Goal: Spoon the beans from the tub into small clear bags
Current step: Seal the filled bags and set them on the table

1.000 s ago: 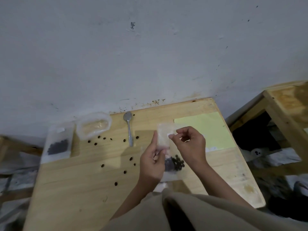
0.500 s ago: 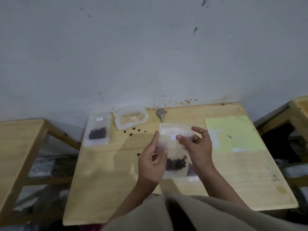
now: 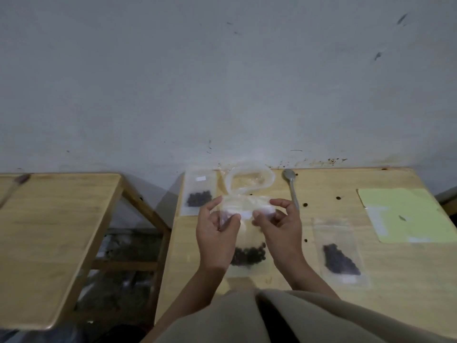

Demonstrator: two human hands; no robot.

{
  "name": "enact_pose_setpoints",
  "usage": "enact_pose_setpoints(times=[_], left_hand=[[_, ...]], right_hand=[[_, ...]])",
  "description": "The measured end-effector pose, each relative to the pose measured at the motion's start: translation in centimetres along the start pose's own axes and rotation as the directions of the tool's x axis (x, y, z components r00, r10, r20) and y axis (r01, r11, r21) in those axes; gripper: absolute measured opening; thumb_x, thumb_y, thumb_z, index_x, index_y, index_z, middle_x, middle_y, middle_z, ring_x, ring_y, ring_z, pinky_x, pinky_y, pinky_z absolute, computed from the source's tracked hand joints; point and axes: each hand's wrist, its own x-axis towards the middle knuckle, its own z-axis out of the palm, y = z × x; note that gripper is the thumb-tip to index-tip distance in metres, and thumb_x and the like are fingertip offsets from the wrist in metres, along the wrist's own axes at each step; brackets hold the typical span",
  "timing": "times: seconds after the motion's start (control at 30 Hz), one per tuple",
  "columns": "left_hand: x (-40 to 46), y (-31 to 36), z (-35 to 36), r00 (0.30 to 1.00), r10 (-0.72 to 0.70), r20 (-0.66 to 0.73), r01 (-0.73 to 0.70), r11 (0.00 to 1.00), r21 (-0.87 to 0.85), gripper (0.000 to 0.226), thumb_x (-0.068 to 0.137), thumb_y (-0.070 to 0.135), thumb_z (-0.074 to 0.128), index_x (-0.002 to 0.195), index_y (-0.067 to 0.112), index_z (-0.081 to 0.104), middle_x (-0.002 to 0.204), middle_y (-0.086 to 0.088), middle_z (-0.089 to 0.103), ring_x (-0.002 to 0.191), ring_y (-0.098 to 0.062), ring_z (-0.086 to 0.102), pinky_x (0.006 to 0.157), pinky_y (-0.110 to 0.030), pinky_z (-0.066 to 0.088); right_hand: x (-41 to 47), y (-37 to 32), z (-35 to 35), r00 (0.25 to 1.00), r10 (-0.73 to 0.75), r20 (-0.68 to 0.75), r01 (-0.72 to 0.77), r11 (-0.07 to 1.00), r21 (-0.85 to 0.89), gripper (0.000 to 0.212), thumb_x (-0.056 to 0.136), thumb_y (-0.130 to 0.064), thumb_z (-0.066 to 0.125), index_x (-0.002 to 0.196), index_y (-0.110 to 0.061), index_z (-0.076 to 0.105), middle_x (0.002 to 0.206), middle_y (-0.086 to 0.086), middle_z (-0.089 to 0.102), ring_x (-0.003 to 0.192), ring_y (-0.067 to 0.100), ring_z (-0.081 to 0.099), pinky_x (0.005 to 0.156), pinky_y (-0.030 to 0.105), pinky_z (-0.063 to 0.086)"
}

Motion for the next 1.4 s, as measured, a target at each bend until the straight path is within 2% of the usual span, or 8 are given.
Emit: enact_pose_setpoints(times=[0.13,0.27,0.43,0.63,0.9,1.03,1.2,1.4], left_hand=[[3.6,0.4,-3.4,0.996,-0.051,-0.076,0.046,0.997,-0.058,0.043,0.083,0.000,0.067,0.113,0.026,0.052,0.093,-0.012,0.067,0.089,-0.032,0.066,0.082,-0.048,0.055],[8.4,-0.7,-6.4,0.996,-0.080,-0.047,0.080,0.997,0.001,0.047,0.085,0.011,0.068,0.128,0.014,0.049,0.103,-0.003,0.067,0.094,-0.020,0.067,0.083,-0.047,0.056],[12.4,-3.3,-7.2,0.977,-0.211,0.020,0.192,0.921,0.339,0.051,0.089,0.016,0.065,0.137,0.015,0.048,0.123,-0.006,0.060,0.104,-0.016,0.058,0.093,-0.038,0.051],[13.8,-6.0,-8.0,0.990,-0.138,-0.043,0.138,0.824,0.550,0.051,0.084,0.019,0.071,0.130,0.007,0.053,0.115,-0.006,0.055,0.109,-0.023,0.054,0.088,-0.030,0.046],[17.4,-10.2,-10.0,0.999,0.030,0.030,-0.041,0.551,0.834,0.048,0.077,0.042,0.064,0.110,0.008,0.066,0.108,-0.013,0.063,0.099,-0.034,0.057,0.080,-0.036,0.046],[17.2,-9.5,-10.0,0.993,0.115,0.015,-0.076,0.547,0.834,0.044,0.076,0.037,0.067,0.104,0.003,0.067,0.102,-0.019,0.060,0.090,-0.036,0.056,0.074,-0.032,0.045],[14.5,-7.3,-8.1,0.982,0.174,0.077,-0.173,0.646,0.744,0.044,0.081,0.037,0.060,0.115,0.010,0.061,0.120,-0.010,0.050,0.109,-0.026,0.048,0.088,-0.031,0.041],[8.0,-6.9,-2.5,0.952,0.121,0.282,-0.283,0.701,0.655,0.034,0.085,0.028,0.068,0.117,0.015,0.062,0.120,-0.002,0.048,0.117,-0.015,0.043,0.097,-0.021,0.032]], right_hand=[[-0.3,2.0,2.9,0.989,0.036,0.143,-0.024,0.996,-0.090,0.042,0.083,-0.006,0.067,0.114,-0.027,0.050,0.078,0.012,0.069,0.073,0.022,0.070,0.062,0.026,0.054],[0.6,4.5,4.4,0.945,0.120,0.305,-0.037,0.964,-0.262,0.056,0.081,-0.009,0.070,0.122,-0.040,0.047,0.083,0.014,0.068,0.076,0.026,0.069,0.061,0.033,0.057],[4.5,6.1,7.8,0.970,0.144,0.195,-0.059,0.919,-0.389,0.056,0.083,-0.004,0.067,0.130,-0.025,0.045,0.073,-0.002,0.060,0.061,0.002,0.059,0.056,0.015,0.045],[9.6,7.9,12.6,0.986,0.144,0.081,-0.085,0.863,-0.498,0.055,0.085,-0.007,0.066,0.134,-0.018,0.044,0.091,-0.001,0.057,0.075,0.010,0.061,0.061,0.015,0.046],[11.5,9.7,14.6,0.966,0.130,0.225,0.083,0.666,-0.741,0.039,0.083,-0.014,0.064,0.121,-0.010,0.056,0.116,0.008,0.047,0.096,0.013,0.047,0.076,0.007,0.034],[11.4,9.3,13.3,0.971,0.089,0.221,0.109,0.658,-0.745,0.039,0.085,-0.020,0.065,0.122,-0.012,0.056,0.122,0.008,0.044,0.105,0.020,0.053,0.091,0.024,0.046],[9.3,8.2,8.8,0.982,-0.019,0.187,0.145,0.711,-0.688,0.029,0.085,-0.013,0.065,0.113,-0.013,0.062,0.109,-0.002,0.046,0.094,0.012,0.053,0.077,0.018,0.042],[4.9,8.3,-0.5,0.994,-0.082,-0.072,0.017,0.770,-0.638,0.025,0.084,-0.013,0.065,0.109,-0.016,0.063,0.105,-0.003,0.050,0.092,0.016,0.058,0.077,0.031,0.051]])
